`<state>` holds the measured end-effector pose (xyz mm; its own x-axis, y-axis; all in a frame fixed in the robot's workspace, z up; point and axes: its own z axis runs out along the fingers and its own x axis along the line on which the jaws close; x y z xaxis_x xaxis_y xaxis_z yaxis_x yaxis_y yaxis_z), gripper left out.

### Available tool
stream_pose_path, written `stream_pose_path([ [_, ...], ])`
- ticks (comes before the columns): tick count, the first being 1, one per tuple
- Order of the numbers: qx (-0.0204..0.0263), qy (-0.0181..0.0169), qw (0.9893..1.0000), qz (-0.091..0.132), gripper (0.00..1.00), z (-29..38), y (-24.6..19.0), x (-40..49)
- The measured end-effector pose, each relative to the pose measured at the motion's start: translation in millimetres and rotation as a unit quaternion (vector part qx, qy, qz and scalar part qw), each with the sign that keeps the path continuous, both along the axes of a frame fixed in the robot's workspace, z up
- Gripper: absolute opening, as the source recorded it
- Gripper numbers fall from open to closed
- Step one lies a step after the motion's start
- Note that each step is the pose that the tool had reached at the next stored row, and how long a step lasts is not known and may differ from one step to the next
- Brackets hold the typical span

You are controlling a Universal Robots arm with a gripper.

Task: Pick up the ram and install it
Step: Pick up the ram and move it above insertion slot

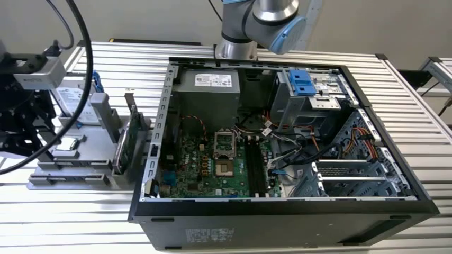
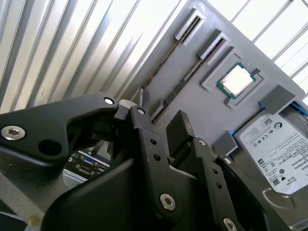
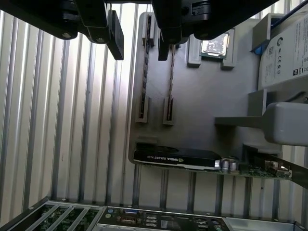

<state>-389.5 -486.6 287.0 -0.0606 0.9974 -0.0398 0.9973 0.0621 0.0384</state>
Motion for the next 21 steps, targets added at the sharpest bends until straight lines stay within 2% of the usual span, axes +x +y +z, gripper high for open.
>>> stream_pose_path([
  [21, -0.0027, 0.0000, 1.0000, 0.000, 1.00, -11.8, 0.1, 0.0],
])
